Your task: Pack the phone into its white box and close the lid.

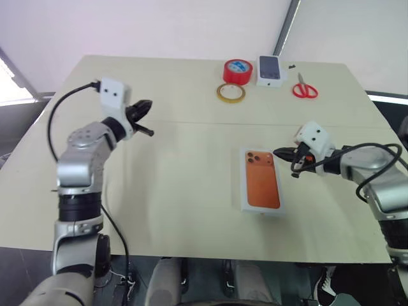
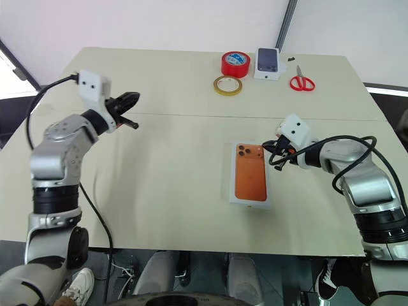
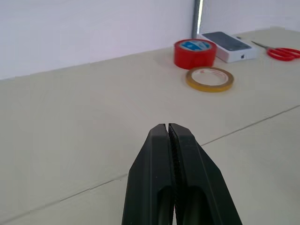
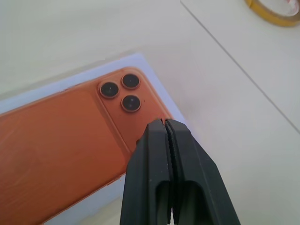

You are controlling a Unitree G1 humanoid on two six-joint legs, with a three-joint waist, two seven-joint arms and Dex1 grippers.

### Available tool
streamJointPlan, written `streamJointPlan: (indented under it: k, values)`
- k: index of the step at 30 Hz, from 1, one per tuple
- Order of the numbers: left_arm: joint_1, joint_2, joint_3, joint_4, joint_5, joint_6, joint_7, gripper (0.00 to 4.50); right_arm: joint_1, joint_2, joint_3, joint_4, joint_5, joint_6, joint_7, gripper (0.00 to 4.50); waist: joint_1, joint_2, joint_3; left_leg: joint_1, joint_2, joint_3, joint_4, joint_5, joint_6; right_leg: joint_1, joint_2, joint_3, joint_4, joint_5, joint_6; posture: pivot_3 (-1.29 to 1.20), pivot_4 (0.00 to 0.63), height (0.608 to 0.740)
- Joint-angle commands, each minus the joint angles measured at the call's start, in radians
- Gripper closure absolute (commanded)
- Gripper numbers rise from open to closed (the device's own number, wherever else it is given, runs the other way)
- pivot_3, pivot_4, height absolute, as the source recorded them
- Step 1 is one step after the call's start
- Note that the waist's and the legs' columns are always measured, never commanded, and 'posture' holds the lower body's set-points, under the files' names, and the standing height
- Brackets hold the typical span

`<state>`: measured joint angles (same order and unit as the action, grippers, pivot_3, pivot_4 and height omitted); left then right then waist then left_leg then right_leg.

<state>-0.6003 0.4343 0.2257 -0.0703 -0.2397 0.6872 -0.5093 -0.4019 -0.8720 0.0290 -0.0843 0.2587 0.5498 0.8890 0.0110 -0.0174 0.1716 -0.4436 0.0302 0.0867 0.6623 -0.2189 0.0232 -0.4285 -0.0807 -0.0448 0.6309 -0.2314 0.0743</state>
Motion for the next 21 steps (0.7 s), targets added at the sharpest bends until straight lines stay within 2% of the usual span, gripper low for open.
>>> streamJointPlan:
  k: [1, 6, 9, 13, 15, 17, 21]
  values:
    - [-0.007, -0.014, 0.116, -0.068, -0.066, 0.078, 0.1, 4.41, -0.039, 0.006, -0.002, 0.023, -0.008, -0.038, 0.025, 4.44, 0.002, 0.0, 0.0, 0.0, 0.0, 0.0, 0.0, 0.0, 0.0, 0.0, 0.0, 0.0, 0.0, 0.0, 0.0, 0.0, 0.15, 0.74]
    - [-0.082, -0.051, 0.267, -0.023, -0.105, 0.058, 0.284, 4.41, -0.089, 0.025, 0.018, 0.094, -0.032, -0.063, 0.042, 4.44, 0.002, 0.0, 0.0, 0.0, 0.0, 0.0, 0.0, 0.0, 0.0, 0.0, 0.0, 0.0, 0.0, 0.0, 0.001, 0.0, 0.15, 0.74]
    - [-0.123, -0.046, 0.275, 0.044, -0.077, -0.009, 0.345, 4.41, -0.109, 0.037, 0.025, 0.121, -0.043, -0.073, 0.047, 4.44, 0.002, 0.0, 0.0, 0.0, 0.0, 0.0, 0.0, 0.0, 0.0, 0.0, 0.0, 0.0, 0.0, 0.001, 0.003, 0.0, 0.15, 0.74]
    - [-0.241, -0.079, 0.276, 0.226, -0.088, -0.129, 0.395, 4.41, -0.132, 0.055, 0.032, 0.152, -0.055, -0.087, 0.053, 4.44, 0.004, 0.0, 0.0, 0.0, 0.0, 0.0, 0.001, 0.0, 0.0, 0.001, 0.0, 0.0, 0.0, 0.002, 0.003, 0.0, 0.15, 0.74]
    - [-0.295, -0.058, 0.176, 0.342, -0.016, -0.242, 0.338, 4.41, -0.141, 0.067, 0.037, 0.165, -0.064, -0.093, 0.049, 4.44, 0.004, -0.001, 0.0, 0.0, -0.001, 0.0, 0.001, 0.0, 0.0, 0.001, 0.0, -0.001, 0.0, 0.002, 0.003, 0.0, 0.15, 0.74]
    - [-0.333, -0.039, 0.11, 0.434, -0.002, -0.289, 0.241, 4.41, -0.14, 0.075, 0.034, 0.162, -0.068, -0.093, 0.047, 4.44, 0.004, -0.001, 0.0, 0.0, -0.001, 0.0, 0.001, 0.0, 0.0, 0.001, 0.0, -0.001, 0.0, 0.002, 0.004, 0.0, 0.15, 0.74]
    - [-0.285, 0.015, 0.005, 0.44, -0.025, -0.281, 0.01, 4.41, -0.1, 0.069, 0.003, 0.114, -0.058, -0.075, 0.033, 4.44, -0.005, -0.001, 0.0, 0.0, -0.001, 0.002, 0.0, 0.0, 0.0, 0.001, 0.0, -0.001, -0.001, 0.002, 0.004, 0.0, 0.15, 0.74]
